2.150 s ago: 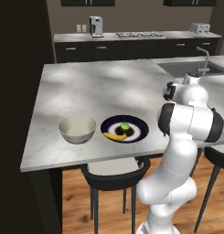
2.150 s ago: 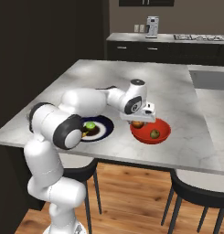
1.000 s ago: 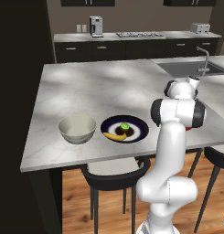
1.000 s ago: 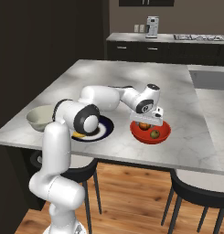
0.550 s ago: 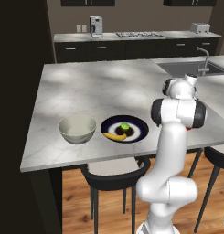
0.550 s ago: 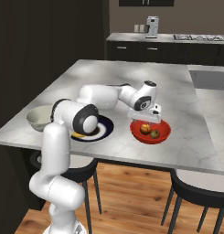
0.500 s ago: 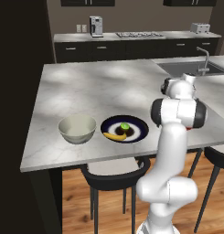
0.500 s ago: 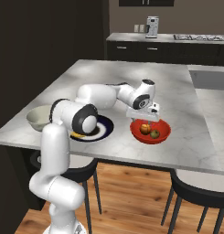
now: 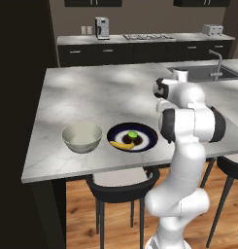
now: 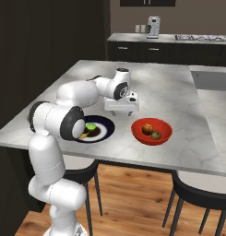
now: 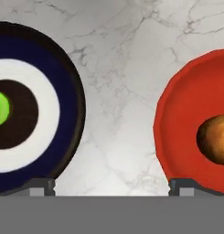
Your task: Take the fruits from the plate on the dining counter and place two fruits in each bowl.
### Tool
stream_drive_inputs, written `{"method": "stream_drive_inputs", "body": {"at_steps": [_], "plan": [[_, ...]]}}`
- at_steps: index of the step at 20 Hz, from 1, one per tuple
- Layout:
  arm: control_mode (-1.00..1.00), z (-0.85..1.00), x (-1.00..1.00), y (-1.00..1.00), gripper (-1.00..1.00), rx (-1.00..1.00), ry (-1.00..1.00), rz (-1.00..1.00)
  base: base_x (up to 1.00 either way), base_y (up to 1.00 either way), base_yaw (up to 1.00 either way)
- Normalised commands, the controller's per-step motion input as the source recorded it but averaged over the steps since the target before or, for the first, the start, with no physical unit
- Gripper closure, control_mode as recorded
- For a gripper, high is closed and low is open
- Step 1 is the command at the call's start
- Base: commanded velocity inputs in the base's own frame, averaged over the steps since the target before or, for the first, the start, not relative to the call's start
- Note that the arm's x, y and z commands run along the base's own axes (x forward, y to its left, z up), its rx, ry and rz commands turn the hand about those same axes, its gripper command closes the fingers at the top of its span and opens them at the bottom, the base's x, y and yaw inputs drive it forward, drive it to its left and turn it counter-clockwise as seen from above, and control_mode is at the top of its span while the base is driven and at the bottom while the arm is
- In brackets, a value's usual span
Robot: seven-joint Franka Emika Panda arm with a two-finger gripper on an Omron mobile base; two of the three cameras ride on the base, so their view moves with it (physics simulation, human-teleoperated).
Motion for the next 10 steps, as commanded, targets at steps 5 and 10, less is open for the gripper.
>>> {"method": "stream_drive_inputs", "body": {"at_steps": [5, 10], "plan": [[-1.00, -0.09, 0.12, 0.95, -1.00, 0.10, 0.01, 0.03, 0.00, 0.00, 0.00], [-1.00, -0.36, 0.05, 1.00, -1.00, 0.01, 0.00, -0.04, 0.00, 0.00, 0.00]]}}
